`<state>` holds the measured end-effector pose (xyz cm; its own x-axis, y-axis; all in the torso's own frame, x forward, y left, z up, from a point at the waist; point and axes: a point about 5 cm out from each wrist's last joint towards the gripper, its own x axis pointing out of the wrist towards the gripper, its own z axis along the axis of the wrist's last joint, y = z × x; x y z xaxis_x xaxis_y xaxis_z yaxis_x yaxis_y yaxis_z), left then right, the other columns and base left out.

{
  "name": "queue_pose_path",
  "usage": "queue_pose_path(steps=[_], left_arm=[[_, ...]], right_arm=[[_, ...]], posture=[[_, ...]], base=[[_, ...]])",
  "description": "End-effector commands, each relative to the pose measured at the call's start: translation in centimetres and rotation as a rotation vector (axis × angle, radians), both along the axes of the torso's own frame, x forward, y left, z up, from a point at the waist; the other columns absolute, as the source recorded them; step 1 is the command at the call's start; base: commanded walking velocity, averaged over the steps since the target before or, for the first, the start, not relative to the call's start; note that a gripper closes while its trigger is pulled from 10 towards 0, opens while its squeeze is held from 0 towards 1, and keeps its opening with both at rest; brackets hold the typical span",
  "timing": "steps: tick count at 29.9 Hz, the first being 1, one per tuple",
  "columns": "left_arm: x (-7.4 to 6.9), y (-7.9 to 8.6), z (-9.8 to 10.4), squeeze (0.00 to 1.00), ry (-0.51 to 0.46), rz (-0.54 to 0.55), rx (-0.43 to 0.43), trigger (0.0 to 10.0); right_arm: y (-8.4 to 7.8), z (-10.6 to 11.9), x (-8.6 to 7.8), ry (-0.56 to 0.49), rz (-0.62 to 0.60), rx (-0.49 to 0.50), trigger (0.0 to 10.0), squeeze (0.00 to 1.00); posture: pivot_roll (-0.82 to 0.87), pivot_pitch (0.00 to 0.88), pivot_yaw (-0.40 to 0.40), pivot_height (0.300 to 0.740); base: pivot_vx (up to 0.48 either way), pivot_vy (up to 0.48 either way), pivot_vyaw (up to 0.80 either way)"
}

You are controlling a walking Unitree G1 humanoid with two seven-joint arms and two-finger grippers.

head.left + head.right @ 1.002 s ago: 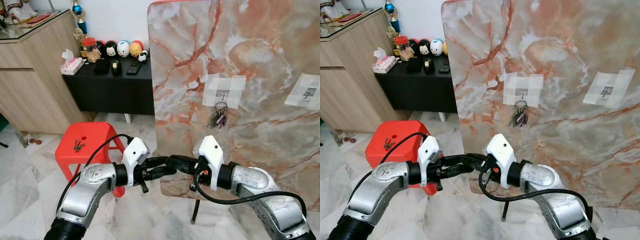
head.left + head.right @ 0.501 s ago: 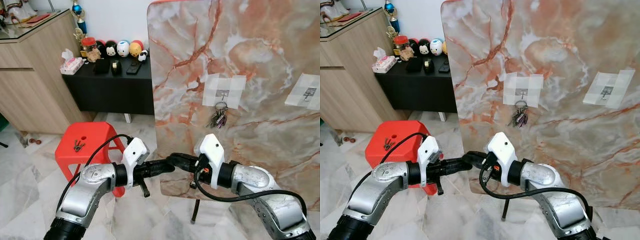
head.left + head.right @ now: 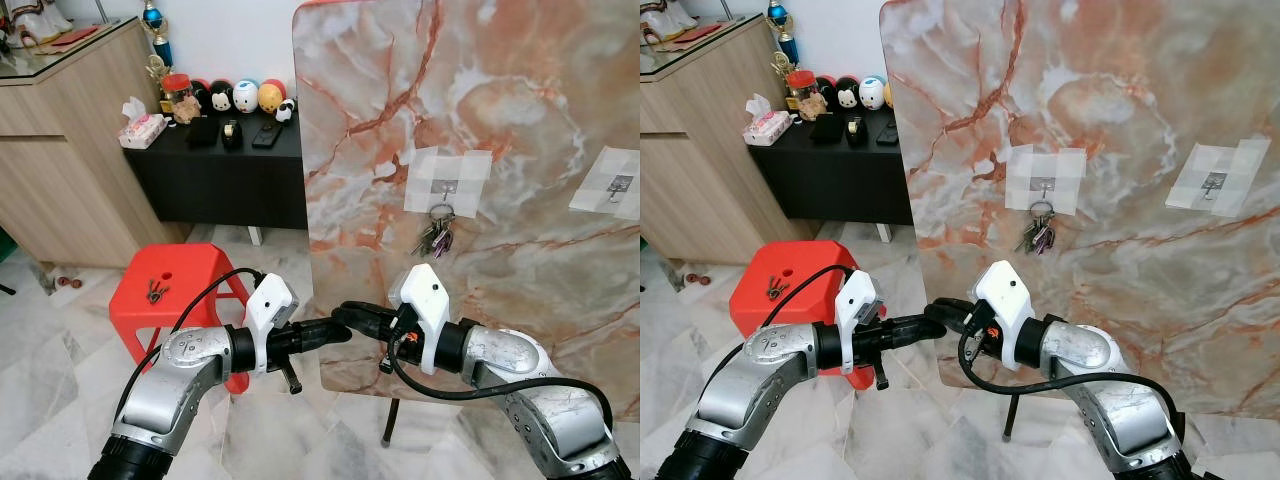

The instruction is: Hang keys on a hook

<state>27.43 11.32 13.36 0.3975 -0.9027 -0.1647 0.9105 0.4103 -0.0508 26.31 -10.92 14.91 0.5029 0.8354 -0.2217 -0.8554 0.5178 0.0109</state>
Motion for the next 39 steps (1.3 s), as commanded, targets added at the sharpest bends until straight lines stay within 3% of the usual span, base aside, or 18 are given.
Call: queue_pose_path(steps=[1, 19, 20, 21, 22, 30, 31, 32, 33, 39], left_arm=[[0.11, 0.46, 0.55, 0.0, -0.015, 0.016, -0.005, 0.0], [-0.11, 0.4, 0.48, 0.0, -0.013, -0.003, 0.006, 0.1], [-0.09, 0.37, 0.46, 0.0, -0.015, -0.002, 0.008, 4.4], [-0.07, 0.34, 0.44, 0.0, -0.015, 0.0, 0.01, 4.4], [-0.08, 0.32, 0.43, 0.0, -0.015, 0.0, 0.011, 10.0], [-0.1, 0.23, 0.39, 0.0, -0.017, -0.005, 0.022, 10.0], [-0.08, 0.19, 0.37, 0.0, -0.019, -0.004, 0.022, 3.2], [-0.07, 0.18, 0.36, 0.0, -0.019, -0.003, 0.021, 3.2], [-0.08, 0.18, 0.35, 0.0, -0.018, -0.003, 0.021, 0.0], [-0.17, 0.25, 0.33, 0.0, -0.017, -0.006, 0.021, 0.0]], right_arm=[[-0.12, -0.08, 0.24, 0.008, -0.011, 0.0, 10.0, 0.0], [-0.95, -0.28, 0.86, 0.011, -0.071, 0.0, 10.0, 0.0], [-0.93, -0.24, 0.89, 0.01, -0.072, 0.002, 10.0, 0.0], [-0.91, -0.2, 0.91, 0.01, -0.073, 0.003, 10.0, 0.0], [-0.9, -0.2, 0.93, 0.009, -0.073, 0.003, 10.0, 0.0], [-0.73, 0.04, 0.97, 0.004, -0.07, 0.009, 10.0, 0.0], [-0.71, 0.09, 0.98, 0.002, -0.067, 0.011, 10.0, 0.0], [-0.71, 0.1, 0.98, 0.002, -0.066, 0.011, 10.0, 0.0], [-0.71, 0.1, 0.98, 0.002, -0.066, 0.01, 10.0, 0.0], [-0.71, 0.08, 0.96, 0.004, -0.063, 0.009, 10.0, 0.0]], posture=[[0.0, 0.053, 0.041, 0.74], [0.0, 0.055, 0.043, 0.74], [0.0, 0.055, 0.043, 0.74], [0.0, 0.055, 0.043, 0.74], [0.0, 0.055, 0.042, 0.74], [0.0, 0.054, 0.041, 0.74], [0.0, 0.054, 0.04, 0.74], [0.0, 0.054, 0.04, 0.74], [0.0, 0.054, 0.04, 0.74], [0.0, 0.055, 0.04, 0.74]], base=[[0.0, 0.0, 0.0], [0.0, 0.0, 0.0], [0.0, 0.0, 0.0], [0.0, 0.0, 0.0], [0.0, 0.0, 0.0], [0.0, 0.0, 0.0], [0.0, 0.0, 0.0], [0.0, 0.0, 0.0], [0.0, 0.0, 0.0], [0.0, 0.0, 0.0]])
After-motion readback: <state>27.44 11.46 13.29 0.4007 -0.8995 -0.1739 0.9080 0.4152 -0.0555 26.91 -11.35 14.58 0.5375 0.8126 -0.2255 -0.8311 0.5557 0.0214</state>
